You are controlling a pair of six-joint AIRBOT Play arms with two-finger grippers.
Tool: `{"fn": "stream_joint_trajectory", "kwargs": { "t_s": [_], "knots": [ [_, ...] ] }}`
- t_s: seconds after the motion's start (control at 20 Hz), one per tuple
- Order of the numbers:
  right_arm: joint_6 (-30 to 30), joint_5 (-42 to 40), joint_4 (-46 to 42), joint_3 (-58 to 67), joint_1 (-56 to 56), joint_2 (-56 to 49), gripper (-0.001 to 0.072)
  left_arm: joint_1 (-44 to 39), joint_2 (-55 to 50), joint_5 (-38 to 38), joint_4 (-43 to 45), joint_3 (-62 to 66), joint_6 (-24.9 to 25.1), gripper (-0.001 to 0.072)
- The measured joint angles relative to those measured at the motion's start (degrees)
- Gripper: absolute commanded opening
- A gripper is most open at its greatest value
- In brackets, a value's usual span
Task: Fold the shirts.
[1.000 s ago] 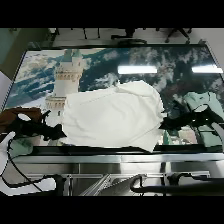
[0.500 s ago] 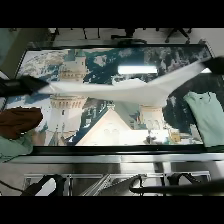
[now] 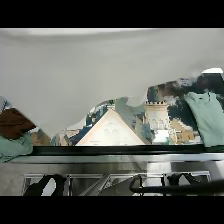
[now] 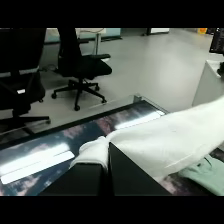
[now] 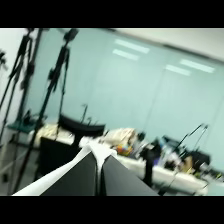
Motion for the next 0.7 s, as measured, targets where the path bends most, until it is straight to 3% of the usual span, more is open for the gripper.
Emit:
{"fn": "stream_joint_trajectory", "kwargs": {
  "t_s": [0.2,0.4,0.55,0.7],
  "knots": [
    [-2.84,-2.47,3.08,2.71,0.02,-7.04,0.0018,-0.02,-5.73,-2.89,1.77,3.23,-1.73,0.0014],
    [-8.26,1.18,16.04,3.34,1.81,-21.05,0.0018,-0.55,-14.05,-3.63,2.54,-2.51,-1.79,0.0014],
    [-10.71,3.32,18.95,3.45,7.52,-33.31,0.0018,-2.91,-22.03,-1.97,3.10,-9.79,1.18,0.0015],
    [-11.80,2.36,15.41,3.52,14.36,-44.39,0.0018,-5.79,-31.12,1.66,3.10,-16.17,5.35,0.0015]
  ]
}}
